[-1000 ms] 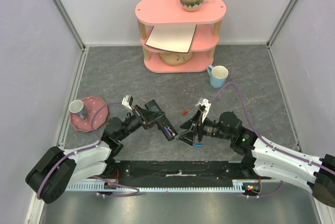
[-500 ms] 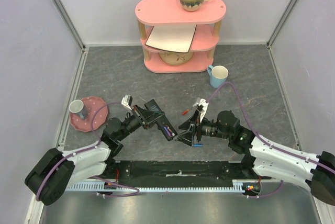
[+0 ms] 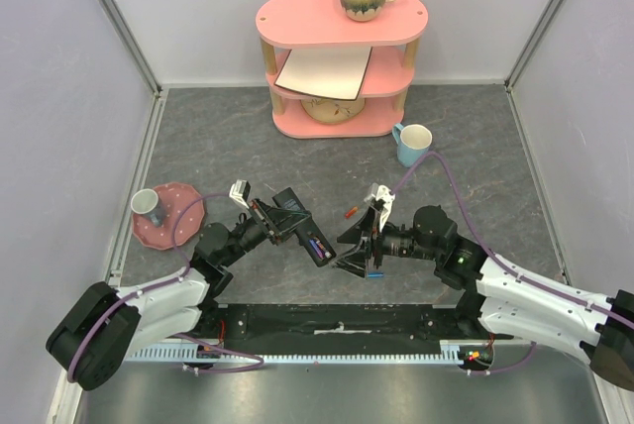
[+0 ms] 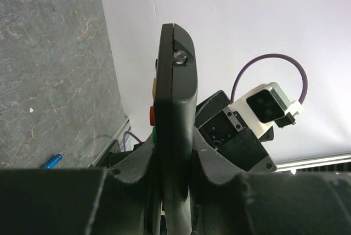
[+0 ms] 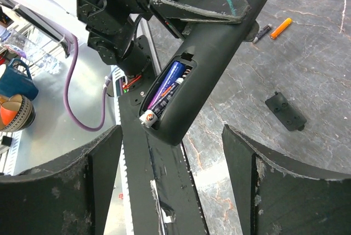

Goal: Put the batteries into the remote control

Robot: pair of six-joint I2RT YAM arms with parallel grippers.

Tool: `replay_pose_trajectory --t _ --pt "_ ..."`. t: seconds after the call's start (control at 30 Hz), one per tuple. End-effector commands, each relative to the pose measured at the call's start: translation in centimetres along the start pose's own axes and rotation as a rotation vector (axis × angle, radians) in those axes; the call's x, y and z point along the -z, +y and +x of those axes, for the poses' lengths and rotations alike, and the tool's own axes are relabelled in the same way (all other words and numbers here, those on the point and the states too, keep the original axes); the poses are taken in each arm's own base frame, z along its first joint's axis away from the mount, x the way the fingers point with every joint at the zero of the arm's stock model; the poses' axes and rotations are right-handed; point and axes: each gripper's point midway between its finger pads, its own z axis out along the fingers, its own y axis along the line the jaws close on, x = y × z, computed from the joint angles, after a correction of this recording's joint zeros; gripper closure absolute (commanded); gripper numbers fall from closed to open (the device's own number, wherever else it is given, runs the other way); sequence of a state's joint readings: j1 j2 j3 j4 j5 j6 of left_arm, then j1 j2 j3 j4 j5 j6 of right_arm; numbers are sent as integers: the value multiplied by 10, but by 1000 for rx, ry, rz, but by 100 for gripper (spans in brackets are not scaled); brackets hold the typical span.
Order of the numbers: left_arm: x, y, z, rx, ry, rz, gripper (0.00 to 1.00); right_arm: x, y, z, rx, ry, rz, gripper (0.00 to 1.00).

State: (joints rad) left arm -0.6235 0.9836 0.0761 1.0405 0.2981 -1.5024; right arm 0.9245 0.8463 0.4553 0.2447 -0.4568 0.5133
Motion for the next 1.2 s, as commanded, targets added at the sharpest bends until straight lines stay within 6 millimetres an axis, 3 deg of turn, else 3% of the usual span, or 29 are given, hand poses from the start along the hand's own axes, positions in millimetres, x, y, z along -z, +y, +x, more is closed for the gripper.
replay_pose_trajectory --t 0.0,0.73,1.17 --pt "-1 -22 0 -3 10 70 98 -2 -1 -19 14 -61 18 20" --pt "-1 -29 2 -16 21 92 98 -14 -16 -12 -93 -72 68 22" --pt "2 -34 3 -25 21 113 98 -18 -22 -2 -248 -79 18 32"
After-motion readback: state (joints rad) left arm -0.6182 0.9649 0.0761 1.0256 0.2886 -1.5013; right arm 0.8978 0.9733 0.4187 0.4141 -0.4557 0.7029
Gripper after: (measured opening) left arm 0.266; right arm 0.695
